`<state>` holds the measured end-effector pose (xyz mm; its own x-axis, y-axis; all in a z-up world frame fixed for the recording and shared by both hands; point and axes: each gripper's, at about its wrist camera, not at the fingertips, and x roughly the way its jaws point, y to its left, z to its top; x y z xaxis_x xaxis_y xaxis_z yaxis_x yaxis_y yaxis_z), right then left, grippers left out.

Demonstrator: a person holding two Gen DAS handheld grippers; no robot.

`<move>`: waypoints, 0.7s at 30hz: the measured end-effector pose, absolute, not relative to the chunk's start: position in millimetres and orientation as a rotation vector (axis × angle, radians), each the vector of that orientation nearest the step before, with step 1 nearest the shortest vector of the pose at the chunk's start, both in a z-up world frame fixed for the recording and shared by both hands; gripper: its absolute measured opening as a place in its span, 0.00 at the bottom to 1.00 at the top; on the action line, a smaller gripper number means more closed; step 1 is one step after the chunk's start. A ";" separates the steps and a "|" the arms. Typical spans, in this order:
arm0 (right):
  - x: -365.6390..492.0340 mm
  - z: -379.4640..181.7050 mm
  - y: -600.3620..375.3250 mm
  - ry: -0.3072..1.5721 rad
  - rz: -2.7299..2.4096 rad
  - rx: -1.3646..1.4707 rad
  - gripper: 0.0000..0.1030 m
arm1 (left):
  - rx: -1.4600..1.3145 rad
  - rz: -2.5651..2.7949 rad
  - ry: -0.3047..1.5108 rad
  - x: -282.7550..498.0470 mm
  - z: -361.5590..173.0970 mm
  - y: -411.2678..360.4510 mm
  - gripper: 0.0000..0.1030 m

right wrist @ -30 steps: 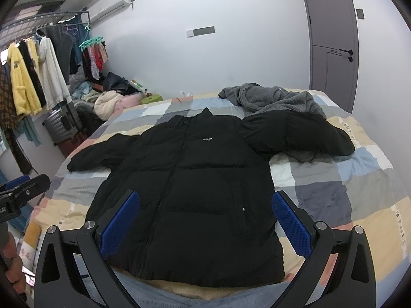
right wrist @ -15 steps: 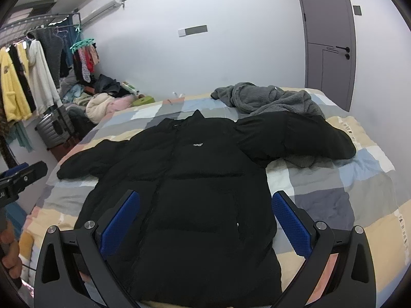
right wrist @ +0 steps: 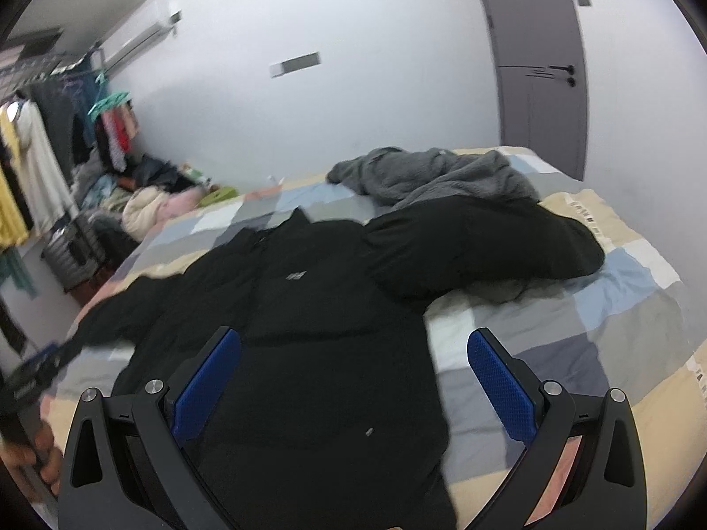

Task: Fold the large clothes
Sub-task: 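Reach the right tool to the sleeve cuff beside the grey blanket and grasp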

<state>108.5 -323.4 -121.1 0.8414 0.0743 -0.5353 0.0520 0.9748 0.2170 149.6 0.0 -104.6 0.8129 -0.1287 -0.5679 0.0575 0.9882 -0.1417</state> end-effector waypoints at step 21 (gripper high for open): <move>177.4 -210.6 -525.7 0.558 -0.164 0.526 1.00 | -0.208 -0.072 0.664 179.2 -154.4 10.4 1.00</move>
